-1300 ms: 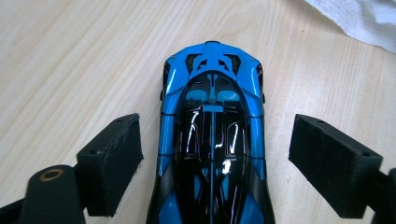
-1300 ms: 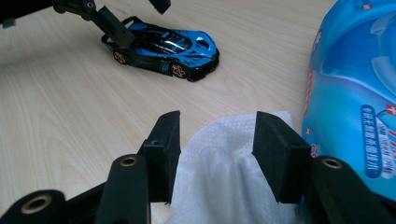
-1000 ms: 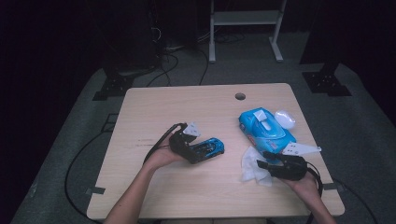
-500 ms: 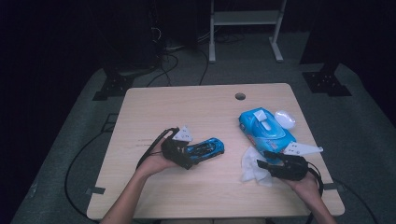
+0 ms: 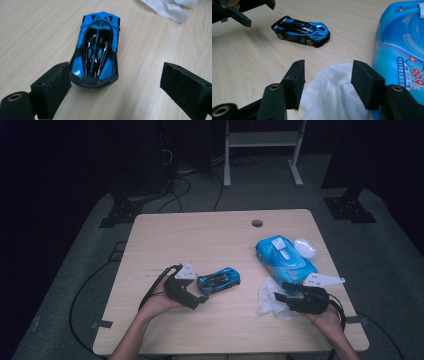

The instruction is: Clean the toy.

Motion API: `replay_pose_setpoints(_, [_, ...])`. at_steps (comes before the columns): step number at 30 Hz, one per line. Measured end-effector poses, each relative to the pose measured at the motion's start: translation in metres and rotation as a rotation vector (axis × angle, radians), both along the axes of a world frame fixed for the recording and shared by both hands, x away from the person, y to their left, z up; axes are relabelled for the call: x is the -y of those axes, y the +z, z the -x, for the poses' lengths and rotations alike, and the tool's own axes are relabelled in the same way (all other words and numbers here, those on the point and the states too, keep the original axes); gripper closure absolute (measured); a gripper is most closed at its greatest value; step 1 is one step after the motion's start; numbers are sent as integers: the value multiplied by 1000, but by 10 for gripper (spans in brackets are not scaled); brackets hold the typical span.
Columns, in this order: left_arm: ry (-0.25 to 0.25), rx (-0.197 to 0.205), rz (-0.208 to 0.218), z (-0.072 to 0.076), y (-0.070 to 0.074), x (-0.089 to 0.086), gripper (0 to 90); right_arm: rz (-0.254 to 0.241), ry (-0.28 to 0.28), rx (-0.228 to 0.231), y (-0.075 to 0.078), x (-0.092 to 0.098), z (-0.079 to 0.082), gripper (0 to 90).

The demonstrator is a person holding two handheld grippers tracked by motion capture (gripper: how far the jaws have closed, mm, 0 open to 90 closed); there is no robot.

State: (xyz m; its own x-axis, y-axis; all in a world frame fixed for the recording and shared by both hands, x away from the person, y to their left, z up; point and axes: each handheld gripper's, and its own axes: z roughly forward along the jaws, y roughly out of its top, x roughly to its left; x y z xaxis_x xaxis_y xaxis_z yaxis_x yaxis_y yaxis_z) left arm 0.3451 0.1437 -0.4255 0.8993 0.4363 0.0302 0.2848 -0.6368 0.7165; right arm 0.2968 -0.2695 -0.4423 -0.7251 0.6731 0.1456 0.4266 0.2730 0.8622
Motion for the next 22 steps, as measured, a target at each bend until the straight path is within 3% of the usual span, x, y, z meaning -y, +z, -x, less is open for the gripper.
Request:
replay_pose_setpoints(15, [16, 6, 12, 13, -10, -12, 90, 6, 2, -13, -4, -1, 0, 421])
replay_pose_setpoints(22, [51, -12, 53, 23, -18, -34, 91, 3, 5, -19, -5, 0, -1, 422])
